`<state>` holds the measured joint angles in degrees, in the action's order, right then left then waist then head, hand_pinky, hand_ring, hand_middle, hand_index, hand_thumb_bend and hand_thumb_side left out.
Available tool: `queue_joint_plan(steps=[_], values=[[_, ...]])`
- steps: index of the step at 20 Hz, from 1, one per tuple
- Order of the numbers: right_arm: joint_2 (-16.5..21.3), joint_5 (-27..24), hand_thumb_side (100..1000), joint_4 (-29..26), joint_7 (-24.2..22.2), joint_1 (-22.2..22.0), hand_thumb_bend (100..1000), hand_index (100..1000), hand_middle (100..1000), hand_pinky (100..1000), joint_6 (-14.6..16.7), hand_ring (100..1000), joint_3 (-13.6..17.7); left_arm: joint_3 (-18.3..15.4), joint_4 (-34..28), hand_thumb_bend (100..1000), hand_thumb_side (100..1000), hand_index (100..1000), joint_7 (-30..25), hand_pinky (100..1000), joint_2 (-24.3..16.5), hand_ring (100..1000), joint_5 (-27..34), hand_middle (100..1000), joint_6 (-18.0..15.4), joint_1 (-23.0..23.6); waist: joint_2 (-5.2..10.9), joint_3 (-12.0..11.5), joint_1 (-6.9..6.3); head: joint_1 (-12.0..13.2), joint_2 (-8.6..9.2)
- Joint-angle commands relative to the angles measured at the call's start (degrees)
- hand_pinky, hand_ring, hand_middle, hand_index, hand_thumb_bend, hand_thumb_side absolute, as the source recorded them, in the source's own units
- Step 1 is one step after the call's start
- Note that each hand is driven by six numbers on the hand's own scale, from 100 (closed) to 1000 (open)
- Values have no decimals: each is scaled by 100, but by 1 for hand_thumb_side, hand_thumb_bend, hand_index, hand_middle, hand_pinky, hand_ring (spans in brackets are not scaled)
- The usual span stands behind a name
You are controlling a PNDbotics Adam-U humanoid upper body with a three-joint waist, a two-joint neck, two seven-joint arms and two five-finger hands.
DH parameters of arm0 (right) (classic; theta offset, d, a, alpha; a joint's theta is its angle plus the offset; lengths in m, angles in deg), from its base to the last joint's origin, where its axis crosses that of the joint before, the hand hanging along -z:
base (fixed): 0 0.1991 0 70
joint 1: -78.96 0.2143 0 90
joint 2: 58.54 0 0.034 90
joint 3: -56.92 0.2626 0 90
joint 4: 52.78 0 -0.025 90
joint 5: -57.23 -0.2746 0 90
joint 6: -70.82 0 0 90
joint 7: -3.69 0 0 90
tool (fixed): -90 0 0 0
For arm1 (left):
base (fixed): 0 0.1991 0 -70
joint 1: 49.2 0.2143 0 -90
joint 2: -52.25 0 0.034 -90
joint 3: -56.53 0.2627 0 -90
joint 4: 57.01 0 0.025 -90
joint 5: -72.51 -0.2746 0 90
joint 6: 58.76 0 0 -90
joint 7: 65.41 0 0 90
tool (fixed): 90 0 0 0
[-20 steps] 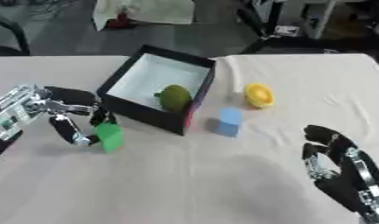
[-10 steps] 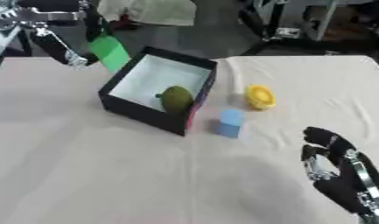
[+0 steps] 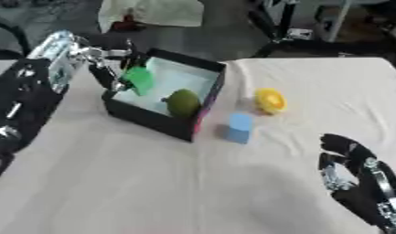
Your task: Pick up objects on the table and place them in the box.
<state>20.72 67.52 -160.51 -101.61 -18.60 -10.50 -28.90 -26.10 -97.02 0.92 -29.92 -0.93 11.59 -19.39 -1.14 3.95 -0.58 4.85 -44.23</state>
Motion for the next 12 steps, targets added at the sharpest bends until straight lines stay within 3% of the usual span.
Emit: queue_joint_plan(steps=[1,2,3,5,9,12], values=[[11,-40,440,-47,-26,62,100,838,786,793,8,834,-10,-236,262,248,316,820,839,770,141,707,-635,711,300,-152,72,16,78,38,11],[10,-42,431,-46,-24,67,100,838,786,793,8,834,-3,-261,316,318,495,857,1047,777,150,720,-733,731,361,-139,71,17,76,25,11],[10,-42,431,-45,-18,70,100,838,786,793,6,834,4,-277,358,336,615,885,1227,789,142,739,-800,760,413,-124,70,14,74,13,11],[12,-40,431,-44,-11,72,100,838,786,793,3,834,13,-293,431,349,790,926,1480,815,104,778,-876,811,527,-102,73,3,70,-2,11],[12,-38,432,-36,-14,68,100,838,785,793,6,834,18,-366,354,330,932,951,1870,835,-76,813,-620,863,728,-20,82,-36,74,-28,11],[14,-29,432,-38,5,62,100,839,785,793,4,834,40,-356,-270,235,869,928,2104,812,-435,769,127,819,655,123,79,-77,69,-30,11]])
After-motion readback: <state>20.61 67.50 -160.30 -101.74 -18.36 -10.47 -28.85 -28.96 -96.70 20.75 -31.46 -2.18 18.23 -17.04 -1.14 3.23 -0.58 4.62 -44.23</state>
